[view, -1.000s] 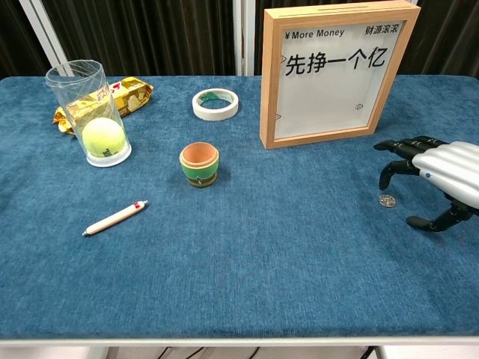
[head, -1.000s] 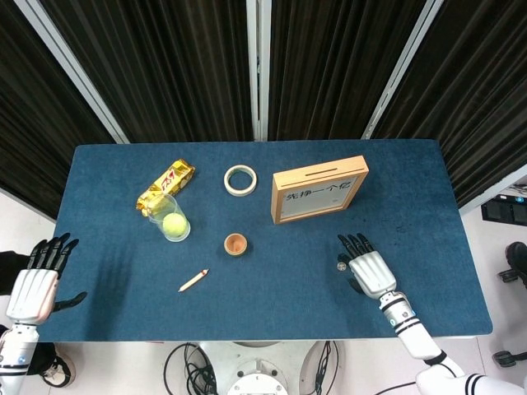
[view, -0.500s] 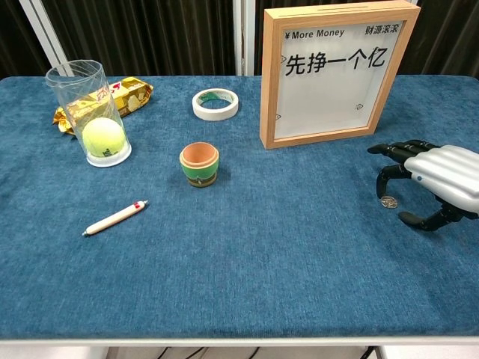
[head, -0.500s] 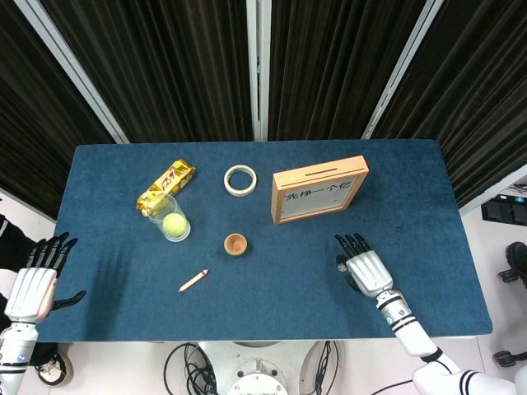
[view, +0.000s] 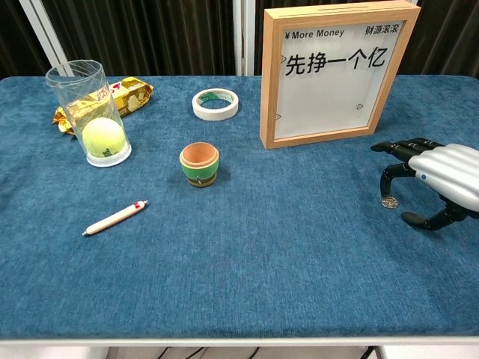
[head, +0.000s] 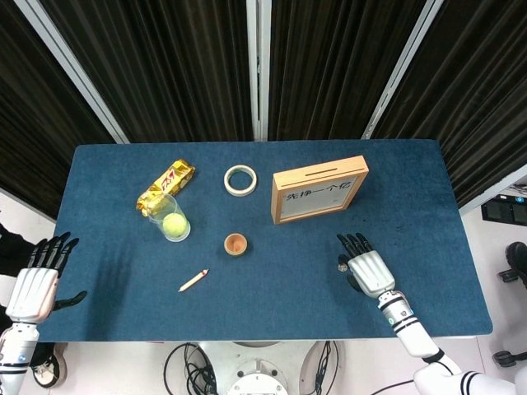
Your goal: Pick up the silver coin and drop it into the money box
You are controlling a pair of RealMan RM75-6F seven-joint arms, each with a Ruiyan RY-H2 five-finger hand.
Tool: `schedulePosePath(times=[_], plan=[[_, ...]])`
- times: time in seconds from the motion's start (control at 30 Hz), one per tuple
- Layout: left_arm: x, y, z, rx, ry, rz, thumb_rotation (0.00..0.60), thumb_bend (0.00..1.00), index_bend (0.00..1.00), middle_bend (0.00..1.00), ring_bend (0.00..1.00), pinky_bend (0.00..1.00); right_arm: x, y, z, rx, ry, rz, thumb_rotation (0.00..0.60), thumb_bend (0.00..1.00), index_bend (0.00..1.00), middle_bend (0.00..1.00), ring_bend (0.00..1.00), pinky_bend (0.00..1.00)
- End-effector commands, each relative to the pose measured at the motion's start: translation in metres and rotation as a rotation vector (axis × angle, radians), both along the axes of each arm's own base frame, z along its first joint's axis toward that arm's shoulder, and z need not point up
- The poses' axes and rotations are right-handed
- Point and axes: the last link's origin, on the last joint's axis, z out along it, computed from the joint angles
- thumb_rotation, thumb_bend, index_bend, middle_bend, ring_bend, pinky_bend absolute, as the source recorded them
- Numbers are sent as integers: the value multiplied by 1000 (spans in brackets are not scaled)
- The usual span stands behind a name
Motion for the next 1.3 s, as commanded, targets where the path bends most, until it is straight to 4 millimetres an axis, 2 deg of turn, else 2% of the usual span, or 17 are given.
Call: schedulePosePath(times=[0.03,0.63,1.3], plan=[[0,0,0,0,2,1,600,98,84,0,0,0,0,0,0,0,2,-1,600,295,415,0,0,0],[0,-1,0,-4,-4,-3,600,98,84,0,0,0,0,-2,-4,0,11,4,600,310,425,0,0,0],[-1,-2,1,-2,-11,-9,600,98,84,0,0,0,-1,-2,-6,-11,17,6,600,319,520,0,0,0]])
